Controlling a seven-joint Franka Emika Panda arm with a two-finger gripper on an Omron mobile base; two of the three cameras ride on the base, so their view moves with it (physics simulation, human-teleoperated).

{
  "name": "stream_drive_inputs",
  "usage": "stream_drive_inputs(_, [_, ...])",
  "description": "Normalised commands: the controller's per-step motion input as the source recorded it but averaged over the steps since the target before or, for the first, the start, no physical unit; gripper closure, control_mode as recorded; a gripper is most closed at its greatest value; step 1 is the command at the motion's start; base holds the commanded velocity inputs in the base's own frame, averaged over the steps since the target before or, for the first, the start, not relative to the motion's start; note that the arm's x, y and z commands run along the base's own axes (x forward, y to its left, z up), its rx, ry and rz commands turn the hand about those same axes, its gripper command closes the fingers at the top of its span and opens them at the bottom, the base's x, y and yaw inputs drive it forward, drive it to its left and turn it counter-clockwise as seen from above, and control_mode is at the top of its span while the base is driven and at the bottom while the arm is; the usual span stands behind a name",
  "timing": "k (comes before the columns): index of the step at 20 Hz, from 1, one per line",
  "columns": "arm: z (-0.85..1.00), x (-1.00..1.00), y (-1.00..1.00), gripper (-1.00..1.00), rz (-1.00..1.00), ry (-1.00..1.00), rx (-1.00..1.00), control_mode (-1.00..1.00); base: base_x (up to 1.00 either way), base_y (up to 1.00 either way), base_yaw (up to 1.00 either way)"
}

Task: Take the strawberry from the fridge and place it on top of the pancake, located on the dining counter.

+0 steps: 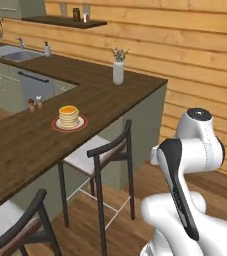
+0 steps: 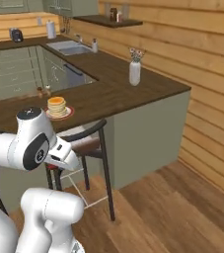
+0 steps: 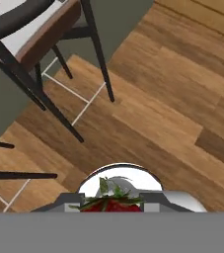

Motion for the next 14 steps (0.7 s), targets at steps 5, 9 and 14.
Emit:
stream_drive_inputs(5, [0.00, 0.00, 0.00, 1.00, 0.00, 0.00, 0.00, 1.00, 0.73, -0.69, 0.75])
stream_drive_inputs(9, [0.00, 0.00, 0.00, 1.00, 0.00, 0.00, 0.00, 1.00, 0.55, -0.76, 0.75])
stream_drive_inputs(14, [0.00, 0.00, 0.00, 1.00, 0.00, 0.00, 0.00, 1.00, 0.65, -0.80, 0.62])
